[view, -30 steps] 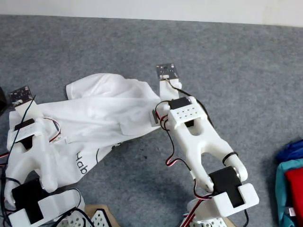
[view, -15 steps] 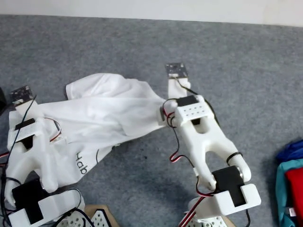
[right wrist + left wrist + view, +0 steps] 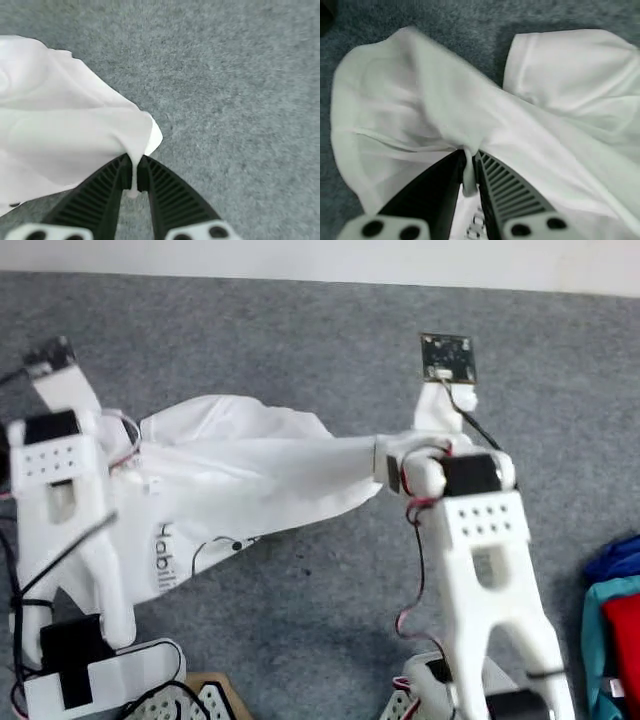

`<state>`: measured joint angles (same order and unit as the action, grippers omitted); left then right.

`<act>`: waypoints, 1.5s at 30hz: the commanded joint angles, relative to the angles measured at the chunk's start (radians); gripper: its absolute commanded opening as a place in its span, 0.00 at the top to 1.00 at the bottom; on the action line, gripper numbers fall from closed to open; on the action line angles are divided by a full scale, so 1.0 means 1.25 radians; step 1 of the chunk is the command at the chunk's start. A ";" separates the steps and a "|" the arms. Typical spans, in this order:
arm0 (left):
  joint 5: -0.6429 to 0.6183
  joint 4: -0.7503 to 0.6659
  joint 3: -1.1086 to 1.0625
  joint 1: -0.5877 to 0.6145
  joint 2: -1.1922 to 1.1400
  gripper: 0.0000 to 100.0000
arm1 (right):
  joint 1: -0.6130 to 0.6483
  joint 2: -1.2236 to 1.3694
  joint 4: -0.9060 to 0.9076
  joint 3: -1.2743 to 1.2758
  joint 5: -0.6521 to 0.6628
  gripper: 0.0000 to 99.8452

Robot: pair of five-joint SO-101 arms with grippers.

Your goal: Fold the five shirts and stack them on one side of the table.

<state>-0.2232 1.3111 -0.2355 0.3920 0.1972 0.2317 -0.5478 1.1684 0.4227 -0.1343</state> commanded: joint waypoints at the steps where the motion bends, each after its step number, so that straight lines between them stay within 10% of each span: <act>1: -0.004 0.179 0.201 -0.010 0.007 0.99 | -0.026 -0.101 0.066 -0.083 -0.005 0.99; 8: -0.004 0.355 0.476 0.061 0.008 0.99 | -0.114 -0.191 0.212 -0.294 0.020 0.99; 20: -0.007 0.342 0.638 0.110 0.303 0.99 | -0.129 -0.199 0.344 -0.722 0.101 0.99; 35: -0.009 0.244 0.624 0.110 0.530 0.99 | -0.131 -0.198 0.385 -0.989 0.146 0.99; 45: -0.009 -0.006 0.287 0.114 0.530 0.99 | -0.127 -0.111 0.384 -0.940 0.146 0.99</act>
<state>-0.2263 1.4400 0.2693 0.5194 0.8585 0.0798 -0.7779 1.6579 -0.7986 0.0391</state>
